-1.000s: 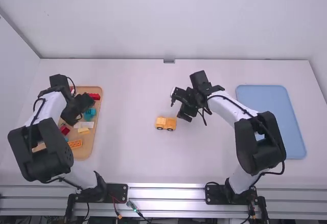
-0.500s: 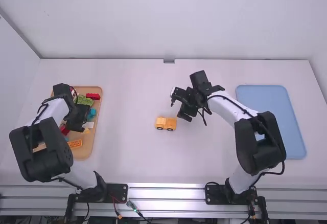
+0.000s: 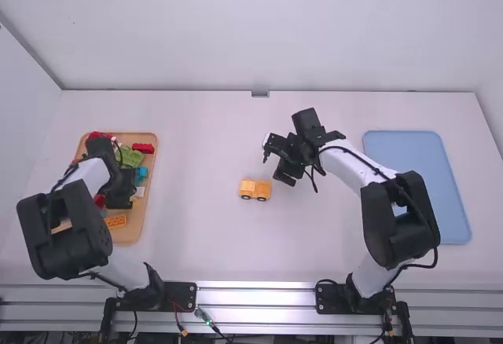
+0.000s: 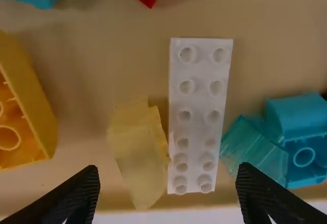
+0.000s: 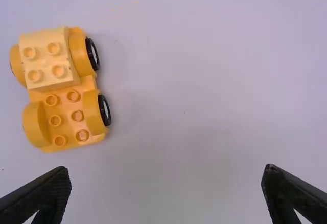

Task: Assemble lego blocks to make yellow taxi

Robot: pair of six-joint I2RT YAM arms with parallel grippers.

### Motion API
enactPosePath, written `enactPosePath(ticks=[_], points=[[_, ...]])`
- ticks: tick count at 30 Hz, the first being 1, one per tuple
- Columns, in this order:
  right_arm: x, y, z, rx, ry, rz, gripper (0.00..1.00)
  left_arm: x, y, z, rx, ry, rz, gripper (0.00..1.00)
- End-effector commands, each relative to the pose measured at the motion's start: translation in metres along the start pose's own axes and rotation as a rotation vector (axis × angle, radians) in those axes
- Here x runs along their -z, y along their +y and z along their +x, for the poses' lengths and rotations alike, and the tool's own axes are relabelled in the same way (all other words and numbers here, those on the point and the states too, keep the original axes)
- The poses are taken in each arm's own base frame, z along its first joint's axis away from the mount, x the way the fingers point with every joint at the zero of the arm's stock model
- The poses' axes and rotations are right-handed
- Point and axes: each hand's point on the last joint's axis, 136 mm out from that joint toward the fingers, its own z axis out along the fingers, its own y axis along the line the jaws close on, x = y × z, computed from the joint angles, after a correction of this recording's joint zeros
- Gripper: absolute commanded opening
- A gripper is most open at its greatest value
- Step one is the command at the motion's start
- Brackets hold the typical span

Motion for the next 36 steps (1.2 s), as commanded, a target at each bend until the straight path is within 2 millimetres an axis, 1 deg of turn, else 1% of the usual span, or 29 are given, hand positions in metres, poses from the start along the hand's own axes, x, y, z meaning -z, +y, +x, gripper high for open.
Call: enactPosePath(ticks=[1, 2, 6, 7, 9, 12, 16, 17, 18, 22, 25, 27, 31, 36], points=[[0.007, -0.005, -0.008, 0.007, -0.017, 0.02, 0.99, -0.008, 0.012, 0.001, 0.013, -0.01, -0.027, 0.69], [0.007, -0.005, -0.008, 0.007, -0.018, 0.02, 0.99, -0.01, 0.013, 0.001, 0.014, -0.012, -0.02, 0.65], [0.007, -0.004, -0.008, 0.007, -0.017, 0.019, 0.99, -0.018, 0.018, 0.004, 0.012, -0.015, -0.014, 0.64], [0.007, -0.004, -0.008, 0.007, -0.017, 0.02, 0.99, -0.021, 0.022, 0.005, 0.015, -0.013, -0.015, 0.6], [0.007, -0.004, -0.008, 0.007, -0.018, 0.02, 0.99, -0.023, 0.024, 0.006, 0.024, -0.014, -0.015, 0.58], [0.007, -0.004, -0.008, 0.007, -0.017, 0.02, 0.99, -0.025, 0.029, 0.008, 0.035, -0.011, -0.026, 0.54], [0.007, -0.004, -0.008, 0.007, -0.017, 0.02, 0.99, -0.024, 0.031, 0.009, 0.034, -0.006, -0.038, 0.52], [0.007, -0.004, -0.008, 0.007, -0.017, 0.02, 0.99, -0.023, 0.032, 0.009, 0.034, -0.003, -0.045, 0.47], [0.007, -0.004, -0.008, 0.006, -0.017, 0.02, 0.99, -0.022, 0.031, 0.009, 0.034, -0.002, -0.048, 0.45], [0.007, -0.004, -0.008, 0.007, -0.017, 0.02, 0.99, -0.013, 0.025, 0.006, 0.033, 0.001, -0.057, 0.49], [0.007, -0.004, -0.008, 0.007, -0.017, 0.02, 0.99, -0.005, 0.023, 0.005, 0.035, 0.008, -0.079, 0.48], [0.007, -0.004, -0.008, 0.007, -0.017, 0.02, 0.99, -0.002, 0.024, 0.004, 0.034, 0.008, -0.093, 0.48], [0.007, -0.004, -0.008, 0.008, -0.018, 0.02, 0.99, -0.002, 0.026, 0.001, 0.033, -0.012, -0.104, 0.5], [0.007, -0.005, -0.009, 0.012, -0.02, 0.023, 0.99, -0.001, 0.037, 0.002, 0.028, -0.01, -0.148, 0.53]])
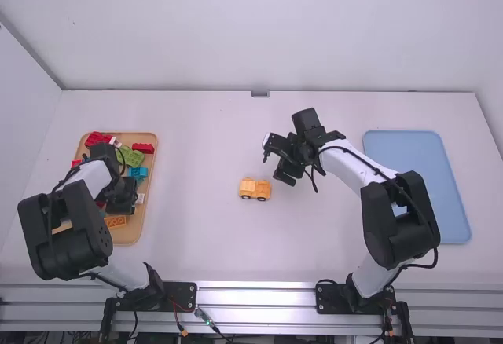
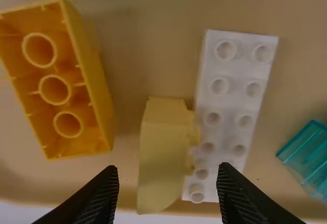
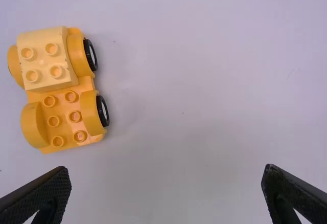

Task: Assemble lego blocks to make yellow taxi

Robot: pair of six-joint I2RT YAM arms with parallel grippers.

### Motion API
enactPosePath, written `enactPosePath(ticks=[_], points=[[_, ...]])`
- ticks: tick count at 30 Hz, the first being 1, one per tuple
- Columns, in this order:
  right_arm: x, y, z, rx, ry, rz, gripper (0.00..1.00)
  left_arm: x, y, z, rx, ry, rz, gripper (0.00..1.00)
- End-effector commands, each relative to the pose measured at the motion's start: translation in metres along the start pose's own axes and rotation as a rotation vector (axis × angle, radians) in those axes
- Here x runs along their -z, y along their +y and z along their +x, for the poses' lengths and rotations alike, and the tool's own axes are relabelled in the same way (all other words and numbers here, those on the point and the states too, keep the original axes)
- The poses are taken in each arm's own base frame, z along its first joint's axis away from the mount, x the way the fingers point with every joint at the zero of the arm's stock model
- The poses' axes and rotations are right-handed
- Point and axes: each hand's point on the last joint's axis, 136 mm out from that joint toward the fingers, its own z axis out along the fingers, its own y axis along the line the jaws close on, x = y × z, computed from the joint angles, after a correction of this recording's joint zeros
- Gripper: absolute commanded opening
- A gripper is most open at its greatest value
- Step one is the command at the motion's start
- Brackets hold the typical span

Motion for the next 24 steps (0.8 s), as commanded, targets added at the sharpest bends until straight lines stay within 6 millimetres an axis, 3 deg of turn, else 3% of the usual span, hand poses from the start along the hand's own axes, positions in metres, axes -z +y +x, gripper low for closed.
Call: enactPosePath(ticks=[1, 24], points=[[0.007, -0.004, -0.009, 0.011, -0.02, 0.018, 0.99, 0.0, 0.005, -0.005, 0.008, -0.027, -0.028, 0.54], [0.007, -0.003, -0.009, 0.0, -0.022, 0.015, 0.99, -0.016, 0.015, -0.003, -0.055, -0.042, -0.025, 0.56]])
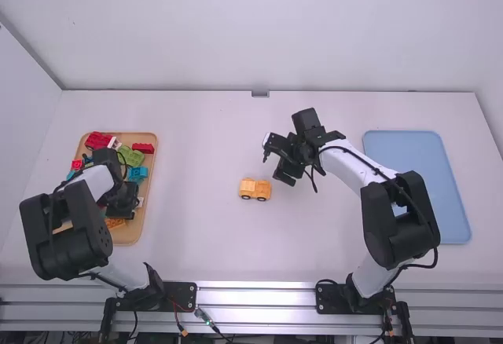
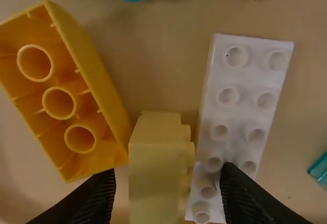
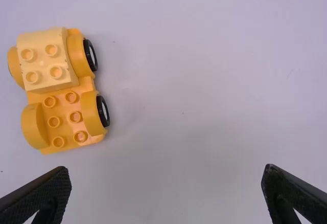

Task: Assemble lego blocks to make yellow taxi

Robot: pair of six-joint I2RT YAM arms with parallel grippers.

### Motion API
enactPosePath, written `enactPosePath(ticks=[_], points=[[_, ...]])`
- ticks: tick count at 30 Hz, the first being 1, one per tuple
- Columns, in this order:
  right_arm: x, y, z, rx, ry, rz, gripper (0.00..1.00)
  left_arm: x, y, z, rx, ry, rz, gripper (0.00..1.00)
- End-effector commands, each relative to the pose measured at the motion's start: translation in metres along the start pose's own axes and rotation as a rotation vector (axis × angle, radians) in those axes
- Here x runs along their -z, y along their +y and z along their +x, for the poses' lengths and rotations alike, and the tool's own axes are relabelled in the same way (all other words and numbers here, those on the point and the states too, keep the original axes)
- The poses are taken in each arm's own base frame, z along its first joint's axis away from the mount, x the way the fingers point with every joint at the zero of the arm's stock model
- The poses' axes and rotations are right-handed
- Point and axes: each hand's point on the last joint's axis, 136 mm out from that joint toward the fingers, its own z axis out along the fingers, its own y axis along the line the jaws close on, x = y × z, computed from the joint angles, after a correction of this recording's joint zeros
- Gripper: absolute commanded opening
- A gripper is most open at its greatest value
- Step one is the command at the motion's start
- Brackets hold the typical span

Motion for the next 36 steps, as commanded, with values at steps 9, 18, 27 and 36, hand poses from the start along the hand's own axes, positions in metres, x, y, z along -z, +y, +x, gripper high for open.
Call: enactPosePath(ticks=[9, 18, 27, 36], points=[[0.007, -0.003, -0.009, 0.008, -0.022, 0.015, 0.99, -0.004, 0.003, 0.002, -0.05, 0.008, -0.006, 0.56], [0.007, 0.001, -0.006, 0.001, -0.01, -0.004, 0.99, -0.003, -0.024, -0.005, -0.061, -0.016, 0.11, 0.54], [0.007, 0.001, -0.006, -0.013, -0.011, -0.004, 0.99, -0.003, -0.018, 0.002, -0.071, 0.021, 0.089, 0.53], [0.007, 0.0, -0.006, -0.009, -0.013, -0.001, 0.99, 0.005, -0.008, 0.0, -0.077, 0.02, 0.021, 0.51]])
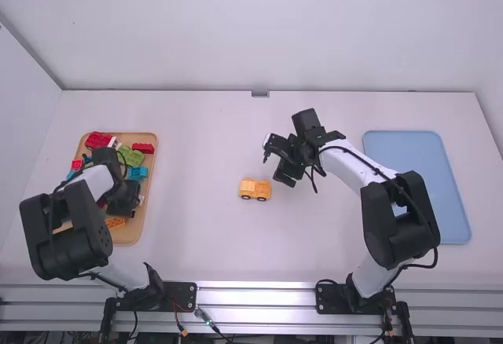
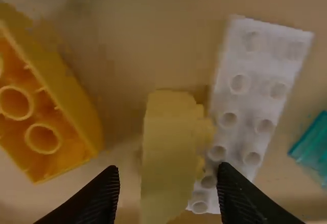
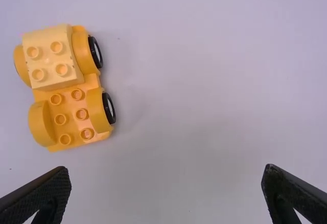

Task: Assemble lego blocks to make yellow taxi

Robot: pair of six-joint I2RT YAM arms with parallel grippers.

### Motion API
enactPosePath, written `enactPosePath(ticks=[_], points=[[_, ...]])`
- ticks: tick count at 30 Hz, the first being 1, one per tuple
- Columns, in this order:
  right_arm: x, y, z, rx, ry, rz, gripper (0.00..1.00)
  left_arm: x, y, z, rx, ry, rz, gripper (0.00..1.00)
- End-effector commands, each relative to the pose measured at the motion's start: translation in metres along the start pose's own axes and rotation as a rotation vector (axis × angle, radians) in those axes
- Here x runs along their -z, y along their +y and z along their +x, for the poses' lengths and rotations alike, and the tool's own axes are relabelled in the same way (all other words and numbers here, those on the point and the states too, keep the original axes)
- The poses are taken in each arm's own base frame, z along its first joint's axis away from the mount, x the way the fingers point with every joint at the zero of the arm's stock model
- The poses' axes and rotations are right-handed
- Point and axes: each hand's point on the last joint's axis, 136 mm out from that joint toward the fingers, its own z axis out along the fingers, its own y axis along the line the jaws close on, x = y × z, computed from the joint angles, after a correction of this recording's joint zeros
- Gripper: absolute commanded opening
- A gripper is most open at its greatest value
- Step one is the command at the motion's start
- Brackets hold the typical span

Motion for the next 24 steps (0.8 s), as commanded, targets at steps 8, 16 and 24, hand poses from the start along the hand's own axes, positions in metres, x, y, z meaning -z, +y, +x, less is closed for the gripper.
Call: enactPosePath(ticks=[8, 16, 24], points=[[0.007, -0.003, -0.009, 0.009, -0.022, 0.014, 0.99, 0.003, 0.003, -0.009, -0.001, -0.043, -0.027, 0.51], [0.007, -0.004, -0.01, 0.011, -0.025, 0.017, 0.99, 0.008, -0.005, -0.015, 0.002, -0.06, -0.007, 0.53], [0.007, -0.002, -0.008, 0.005, -0.02, 0.012, 0.99, 0.011, -0.019, -0.019, 0.002, -0.065, 0.044, 0.54]])
